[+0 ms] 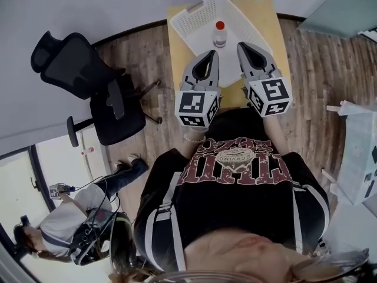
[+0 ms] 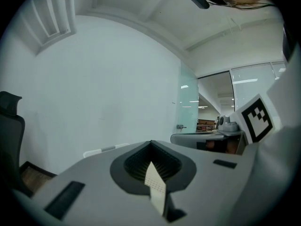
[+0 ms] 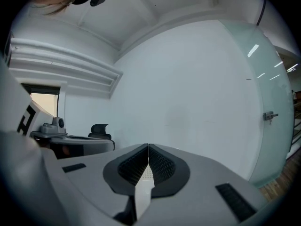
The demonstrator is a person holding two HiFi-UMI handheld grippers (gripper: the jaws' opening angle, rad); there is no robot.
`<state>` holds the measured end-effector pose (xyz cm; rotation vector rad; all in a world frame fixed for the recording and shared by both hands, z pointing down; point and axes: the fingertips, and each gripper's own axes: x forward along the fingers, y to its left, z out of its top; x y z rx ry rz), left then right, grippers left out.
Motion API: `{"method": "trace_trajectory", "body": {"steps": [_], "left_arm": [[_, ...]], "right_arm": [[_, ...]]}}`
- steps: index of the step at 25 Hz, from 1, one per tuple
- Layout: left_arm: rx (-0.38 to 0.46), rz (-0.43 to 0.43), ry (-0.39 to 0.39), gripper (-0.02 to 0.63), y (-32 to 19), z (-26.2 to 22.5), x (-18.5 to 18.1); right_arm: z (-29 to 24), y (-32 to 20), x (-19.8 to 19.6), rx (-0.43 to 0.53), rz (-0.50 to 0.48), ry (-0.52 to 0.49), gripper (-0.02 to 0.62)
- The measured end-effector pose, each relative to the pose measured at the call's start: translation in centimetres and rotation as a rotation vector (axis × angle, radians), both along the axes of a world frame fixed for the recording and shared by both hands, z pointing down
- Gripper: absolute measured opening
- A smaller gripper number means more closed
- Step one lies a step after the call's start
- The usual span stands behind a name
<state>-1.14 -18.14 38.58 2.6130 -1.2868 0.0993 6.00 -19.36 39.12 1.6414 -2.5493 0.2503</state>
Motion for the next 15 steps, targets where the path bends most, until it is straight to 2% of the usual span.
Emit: {"method": "trace_trajectory", "body": {"steps": [15], "left_arm": [[-0.022, 0.011, 0.004, 0.046, -3.0, 0.8, -2.0]], "right_arm": [[2.3, -4.4, -1.6, -0.062, 0.018, 0.042, 0.018]]}}
